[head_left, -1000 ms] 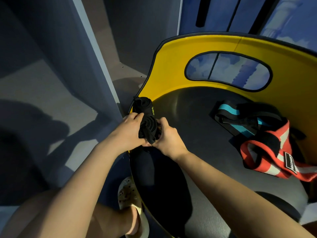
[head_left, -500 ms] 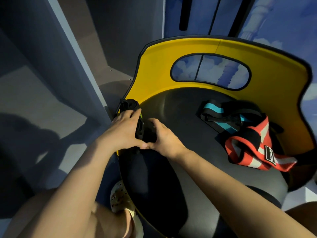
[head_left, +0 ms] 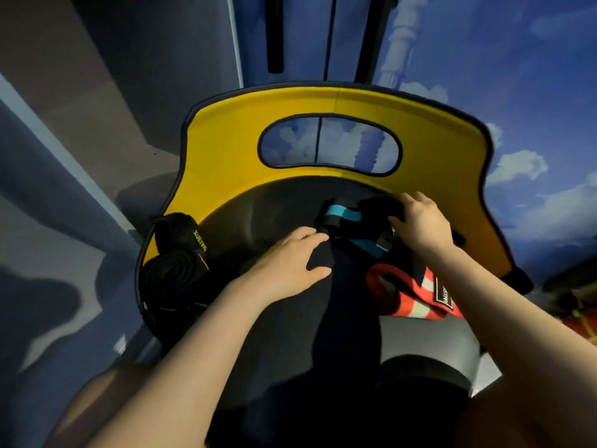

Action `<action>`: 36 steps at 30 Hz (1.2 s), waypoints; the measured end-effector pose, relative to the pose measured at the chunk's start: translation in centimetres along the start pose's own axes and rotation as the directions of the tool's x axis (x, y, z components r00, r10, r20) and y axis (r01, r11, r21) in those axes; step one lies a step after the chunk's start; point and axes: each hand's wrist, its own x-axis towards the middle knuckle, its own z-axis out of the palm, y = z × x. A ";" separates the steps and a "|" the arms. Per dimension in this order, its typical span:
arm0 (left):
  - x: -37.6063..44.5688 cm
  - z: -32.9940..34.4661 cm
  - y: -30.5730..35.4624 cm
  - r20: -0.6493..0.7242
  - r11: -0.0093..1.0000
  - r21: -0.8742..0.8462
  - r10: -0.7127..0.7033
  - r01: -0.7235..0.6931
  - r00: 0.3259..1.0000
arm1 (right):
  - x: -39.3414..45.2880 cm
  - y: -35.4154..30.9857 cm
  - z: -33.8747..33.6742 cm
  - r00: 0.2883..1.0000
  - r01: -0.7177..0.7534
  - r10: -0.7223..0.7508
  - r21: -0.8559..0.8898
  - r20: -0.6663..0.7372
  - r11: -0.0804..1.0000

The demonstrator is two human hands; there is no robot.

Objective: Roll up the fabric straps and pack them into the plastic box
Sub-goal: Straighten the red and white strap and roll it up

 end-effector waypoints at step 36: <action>7.6 -6.2 0.2 -0.599 0.983 -0.183 -0.096 -0.019 0.795 | 0.1 -4.9 -2.2 0.965 0.263 -0.234 0.459 -0.121 0.849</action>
